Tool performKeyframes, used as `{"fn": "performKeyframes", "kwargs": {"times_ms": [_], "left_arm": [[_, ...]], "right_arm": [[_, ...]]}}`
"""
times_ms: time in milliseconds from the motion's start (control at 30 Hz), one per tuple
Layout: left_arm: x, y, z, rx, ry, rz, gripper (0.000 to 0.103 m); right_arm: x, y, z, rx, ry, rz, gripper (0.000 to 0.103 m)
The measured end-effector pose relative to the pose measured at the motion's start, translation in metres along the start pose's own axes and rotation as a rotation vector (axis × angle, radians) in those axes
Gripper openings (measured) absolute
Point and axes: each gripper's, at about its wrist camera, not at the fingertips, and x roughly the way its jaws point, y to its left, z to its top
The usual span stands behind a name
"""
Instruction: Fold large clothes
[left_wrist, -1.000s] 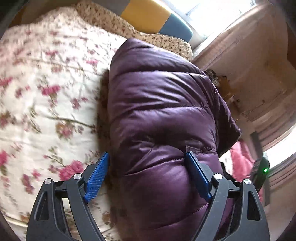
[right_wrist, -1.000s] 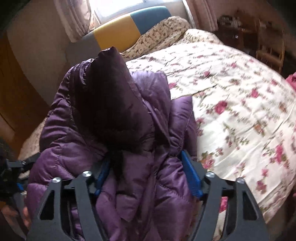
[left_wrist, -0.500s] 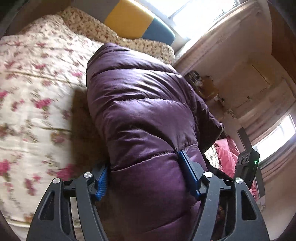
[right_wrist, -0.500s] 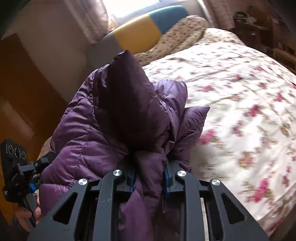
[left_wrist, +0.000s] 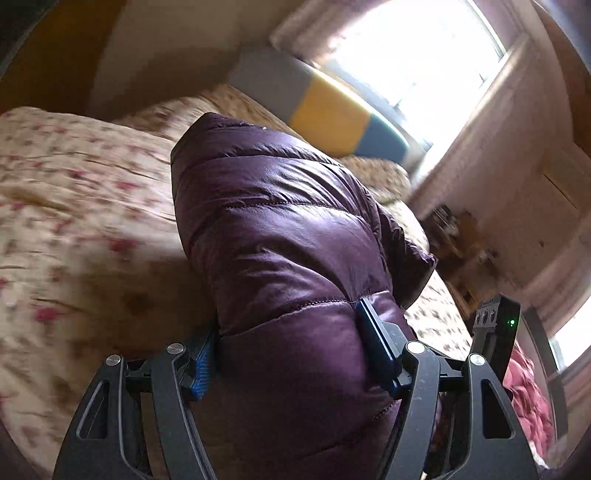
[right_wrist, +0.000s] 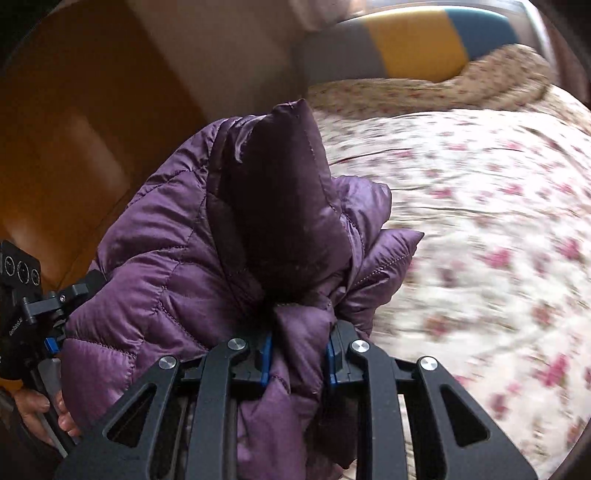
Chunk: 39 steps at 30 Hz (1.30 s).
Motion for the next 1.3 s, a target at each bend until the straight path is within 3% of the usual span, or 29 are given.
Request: {"fn": "performKeyframes", "kwargs": {"times_ms": [133, 300, 667, 767, 1033, 1300], "left_arm": [[-0.018, 0.028, -0.002, -0.045, -0.025, 0.066, 0.067], [-0.026, 0.059, -0.020, -0.111, 0.002, 0.142, 0.067], [0.000, 0.062, -0.055, -0.092, -0.008, 0.290, 0.072], [0.000, 0.059, -0.054, -0.104, -0.006, 0.310, 0.072], [-0.023, 0.040, -0.044, -0.083, -0.028, 0.421, 0.079], [-0.043, 0.027, -0.034, -0.068, -0.076, 0.450, 0.082]], "right_arm": [[0.029, 0.020, 0.007, -0.050, 0.037, 0.013, 0.020], [0.042, 0.034, -0.001, -0.091, 0.070, -0.021, 0.023], [0.077, 0.018, -0.022, -0.112, 0.105, -0.083, 0.035], [0.072, 0.021, -0.020, -0.117, 0.098, -0.098, 0.038], [0.044, 0.037, -0.012, -0.141, 0.032, -0.171, 0.063], [0.014, 0.066, -0.004, -0.188, -0.060, -0.236, 0.063]]}}
